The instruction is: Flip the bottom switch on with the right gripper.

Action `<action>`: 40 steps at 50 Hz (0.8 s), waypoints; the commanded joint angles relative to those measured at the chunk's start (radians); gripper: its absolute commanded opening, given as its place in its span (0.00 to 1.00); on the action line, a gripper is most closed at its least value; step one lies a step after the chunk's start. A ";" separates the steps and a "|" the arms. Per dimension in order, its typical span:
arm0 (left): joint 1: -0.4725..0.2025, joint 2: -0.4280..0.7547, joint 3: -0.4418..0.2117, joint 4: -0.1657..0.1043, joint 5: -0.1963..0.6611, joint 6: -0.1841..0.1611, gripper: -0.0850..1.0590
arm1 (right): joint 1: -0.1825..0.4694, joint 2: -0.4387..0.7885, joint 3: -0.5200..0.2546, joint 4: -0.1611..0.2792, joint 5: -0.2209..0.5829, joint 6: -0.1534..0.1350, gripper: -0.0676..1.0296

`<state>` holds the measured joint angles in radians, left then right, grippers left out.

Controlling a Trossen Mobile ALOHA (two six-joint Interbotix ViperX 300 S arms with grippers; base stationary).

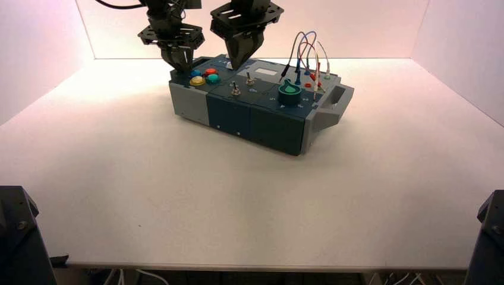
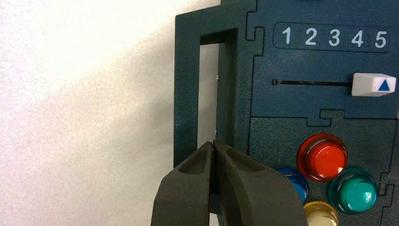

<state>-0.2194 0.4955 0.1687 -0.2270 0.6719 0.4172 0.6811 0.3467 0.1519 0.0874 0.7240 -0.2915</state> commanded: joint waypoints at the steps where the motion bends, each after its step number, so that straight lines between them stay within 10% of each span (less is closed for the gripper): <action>1: 0.002 0.011 0.000 0.003 -0.005 0.002 0.05 | 0.018 -0.018 -0.034 0.008 0.000 -0.006 0.04; 40: 0.003 0.020 0.002 0.003 -0.003 0.003 0.05 | 0.037 0.021 -0.031 0.011 0.052 -0.006 0.04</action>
<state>-0.2194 0.5001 0.1657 -0.2286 0.6719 0.4157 0.7102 0.3835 0.1381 0.0966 0.7685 -0.2915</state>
